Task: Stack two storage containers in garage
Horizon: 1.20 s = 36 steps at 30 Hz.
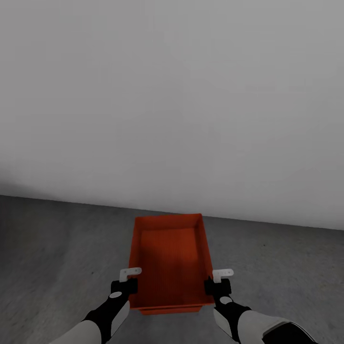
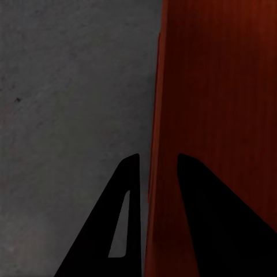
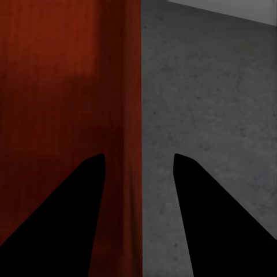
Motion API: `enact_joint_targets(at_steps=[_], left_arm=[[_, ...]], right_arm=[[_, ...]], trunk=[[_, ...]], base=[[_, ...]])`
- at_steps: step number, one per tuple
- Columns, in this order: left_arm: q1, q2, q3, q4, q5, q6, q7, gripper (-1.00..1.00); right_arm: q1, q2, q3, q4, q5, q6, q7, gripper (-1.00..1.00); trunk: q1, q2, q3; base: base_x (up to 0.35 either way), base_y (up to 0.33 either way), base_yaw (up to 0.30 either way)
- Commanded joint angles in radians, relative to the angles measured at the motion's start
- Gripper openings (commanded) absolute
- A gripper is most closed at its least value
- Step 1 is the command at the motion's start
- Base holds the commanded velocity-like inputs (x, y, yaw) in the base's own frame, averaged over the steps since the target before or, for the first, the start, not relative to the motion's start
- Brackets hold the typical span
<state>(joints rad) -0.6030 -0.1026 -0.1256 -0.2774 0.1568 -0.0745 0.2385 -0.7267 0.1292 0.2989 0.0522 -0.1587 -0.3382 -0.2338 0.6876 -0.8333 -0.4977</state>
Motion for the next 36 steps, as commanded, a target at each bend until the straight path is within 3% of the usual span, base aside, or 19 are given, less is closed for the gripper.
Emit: enact_joint_targets(at_steps=[1,26,36], left_arm=[[0.0,0.026,0.003,0.003,0.011,-0.005,0.013,-1.0],[0.0,0.022,0.004,0.001,0.01,-0.008,0.031,-1.0],[0.0,0.021,0.004,0.001,0.011,-0.007,0.036,-1.0]], right_arm=[[-0.002,0.001,-0.053,-0.042,0.027,-0.038,0.013,-1.0],[-0.002,0.0,-0.053,-0.042,0.028,-0.038,0.012,-1.0],[-0.002,0.0,-0.053,-0.042,0.028,-0.038,0.012,-1.0]], trunk=[[0.0,-0.001,-0.001],[0.0,-0.001,-0.001],[0.038,-0.071,-0.032]], base=[[0.0,0.0,0.0],[0.0,0.0,0.0],[0.0,0.0,0.0]])
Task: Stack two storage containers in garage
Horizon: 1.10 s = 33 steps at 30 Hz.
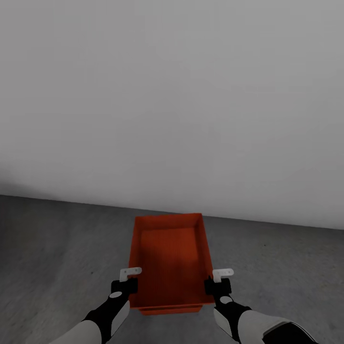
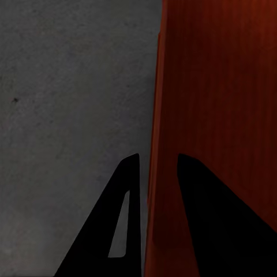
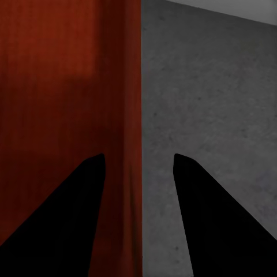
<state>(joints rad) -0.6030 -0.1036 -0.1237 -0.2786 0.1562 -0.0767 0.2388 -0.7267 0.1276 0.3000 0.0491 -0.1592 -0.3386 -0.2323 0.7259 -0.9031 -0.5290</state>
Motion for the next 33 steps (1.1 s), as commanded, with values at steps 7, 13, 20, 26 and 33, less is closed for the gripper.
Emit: enact_joint_targets(at_steps=[7,13,20,26,33], left_arm=[[0.0,0.022,0.001,0.001,0.011,-0.005,0.036,-1.0],[0.0,0.022,0.002,0.0,0.011,-0.005,0.036,-1.0],[0.0,0.022,0.002,-0.002,0.011,-0.005,0.036,-1.0],[0.0,0.022,0.003,-0.001,0.011,-0.006,0.036,-1.0],[0.0,0.022,0.002,-0.001,0.011,-0.006,0.036,-1.0]], right_arm=[[-0.002,0.001,-0.055,-0.038,0.029,-0.037,0.01,-1.0],[-0.002,0.001,-0.055,-0.038,0.029,-0.037,0.01,-1.0],[-0.002,0.001,-0.055,-0.038,0.029,-0.037,0.01,-1.0],[-0.002,0.001,-0.055,-0.038,0.029,-0.037,0.01,-1.0],[-0.002,0.002,-0.054,-0.038,0.029,-0.037,0.01,-1.0]], trunk=[[0.008,-0.015,-0.007],[0.031,-0.057,-0.026],[0.058,-0.106,-0.048],[0.081,-0.148,-0.067],[0.108,-0.197,-0.089]], base=[[0.0,0.0,0.0],[0.0,0.0,0.0],[0.0,0.0,0.0],[0.0,0.0,0.0],[0.0,0.0,0.0]])
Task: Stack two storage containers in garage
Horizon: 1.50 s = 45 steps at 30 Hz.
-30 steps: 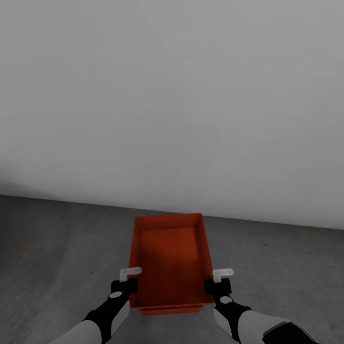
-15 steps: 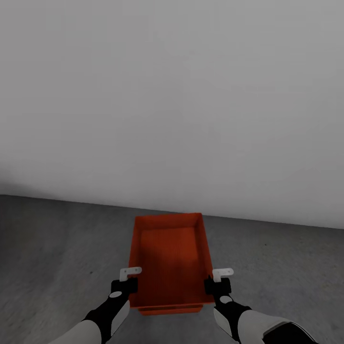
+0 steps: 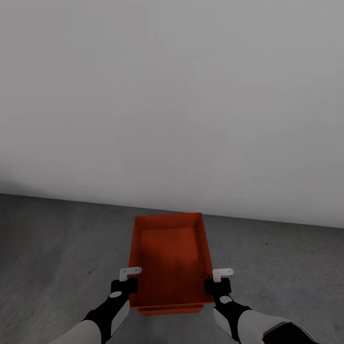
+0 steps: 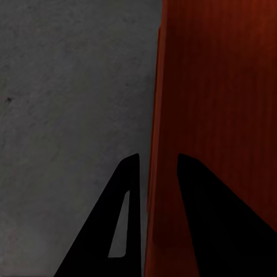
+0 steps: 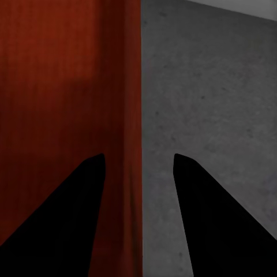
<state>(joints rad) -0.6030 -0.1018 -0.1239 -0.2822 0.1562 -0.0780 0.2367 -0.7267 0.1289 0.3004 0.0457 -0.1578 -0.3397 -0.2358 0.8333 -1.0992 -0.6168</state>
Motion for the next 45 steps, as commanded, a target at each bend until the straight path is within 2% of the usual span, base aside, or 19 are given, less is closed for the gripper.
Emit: enact_joint_targets(at_steps=[1,45], left_arm=[[0.0,0.021,0.002,0.002,0.011,-0.005,0.038,-1.0],[0.0,0.021,0.001,0.001,0.01,-0.005,0.038,-1.0]], right_arm=[[-0.002,0.001,-0.055,-0.035,0.027,-0.036,0.013,-1.0],[-0.002,0.0,-0.055,-0.035,0.027,-0.036,0.014,-1.0]], trunk=[[0.004,-0.008,-0.004],[0.173,-0.316,-0.142]], base=[[0.0,0.0,0.0],[0.0,0.0,0.0]])
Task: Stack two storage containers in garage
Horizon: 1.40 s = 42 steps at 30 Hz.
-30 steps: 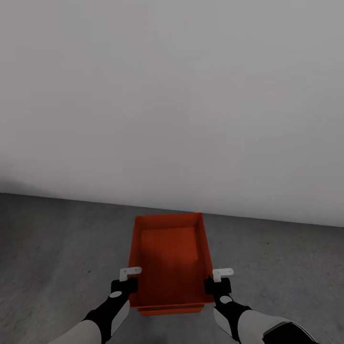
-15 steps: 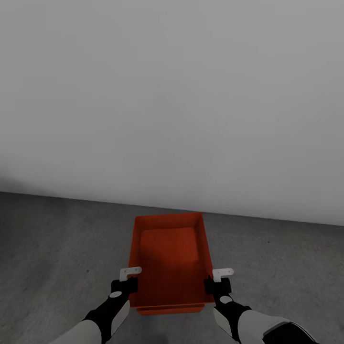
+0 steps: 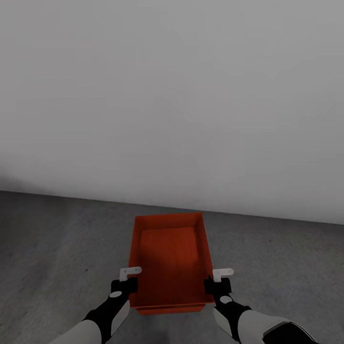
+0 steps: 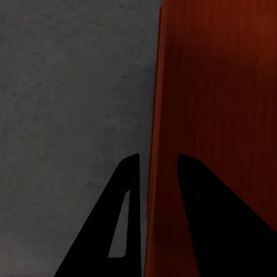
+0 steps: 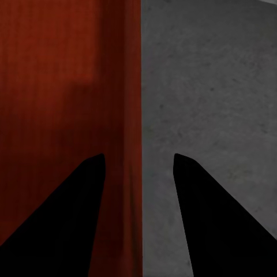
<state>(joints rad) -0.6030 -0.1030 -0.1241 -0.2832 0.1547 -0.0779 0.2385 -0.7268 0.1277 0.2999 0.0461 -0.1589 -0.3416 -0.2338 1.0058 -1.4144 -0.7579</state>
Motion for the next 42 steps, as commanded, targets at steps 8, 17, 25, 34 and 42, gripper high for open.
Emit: enact_joint_targets(at_steps=[8,17,25,34,42], left_arm=[[0.0,0.022,0.002,0.003,0.012,-0.005,0.036,-1.0],[0.0,0.022,0.003,0.004,0.011,-0.005,0.036,-1.0],[0.0,0.022,0.002,0.004,0.011,-0.005,0.036,-1.0],[0.0,0.022,0.001,0.003,0.011,-0.005,0.036,-1.0],[0.0,0.022,0.001,0.003,0.011,-0.006,0.036,-1.0]], right_arm=[[-0.002,0.001,-0.054,-0.035,0.028,-0.034,0.011,-1.0],[-0.002,0.001,-0.054,-0.035,0.028,-0.034,0.011,-1.0],[-0.002,0.001,-0.054,-0.035,0.028,-0.034,0.011,-1.0],[-0.002,0.001,-0.054,-0.035,0.028,-0.034,0.011,-1.0],[-0.002,0.001,-0.054,-0.035,0.028,-0.034,0.011,-1.0]], trunk=[[0.031,-0.057,-0.026],[0.065,-0.12,-0.054],[0.096,-0.176,-0.079],[0.119,-0.218,-0.098],[0.119,-0.218,-0.098]], base=[[0.0,0.0,0.0],[0.0,0.0,0.0],[0.0,0.0,0.0],[0.0,0.0,0.0],[0.0,0.0,0.0]])
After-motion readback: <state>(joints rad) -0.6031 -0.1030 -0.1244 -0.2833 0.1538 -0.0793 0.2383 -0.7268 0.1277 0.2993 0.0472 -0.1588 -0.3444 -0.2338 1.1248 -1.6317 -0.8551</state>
